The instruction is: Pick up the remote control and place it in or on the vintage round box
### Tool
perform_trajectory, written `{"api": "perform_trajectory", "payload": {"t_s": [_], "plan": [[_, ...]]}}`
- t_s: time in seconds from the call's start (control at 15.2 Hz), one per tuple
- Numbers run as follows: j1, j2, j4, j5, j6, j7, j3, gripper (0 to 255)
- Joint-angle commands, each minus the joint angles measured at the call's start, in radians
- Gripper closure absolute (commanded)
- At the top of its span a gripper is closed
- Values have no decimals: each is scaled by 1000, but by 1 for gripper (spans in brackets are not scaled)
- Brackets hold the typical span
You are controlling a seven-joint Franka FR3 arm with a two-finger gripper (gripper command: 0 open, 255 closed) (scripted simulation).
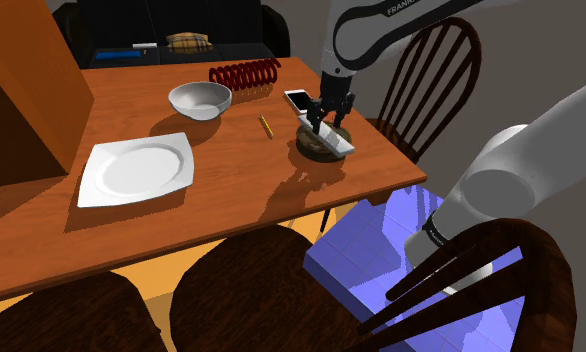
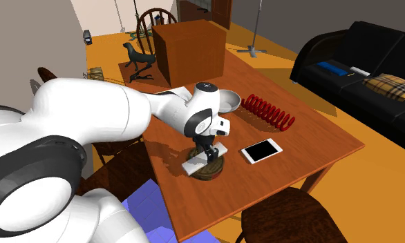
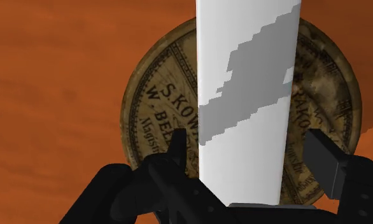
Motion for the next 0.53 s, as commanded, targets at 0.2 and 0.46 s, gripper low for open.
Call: {"api": "perform_trajectory", "payload": {"t_s": [0.2,0.46], "plan": [[0,0,0,0,0,0,0,0],[-1,-52,63,-2,-115,0,-4,0]]}}
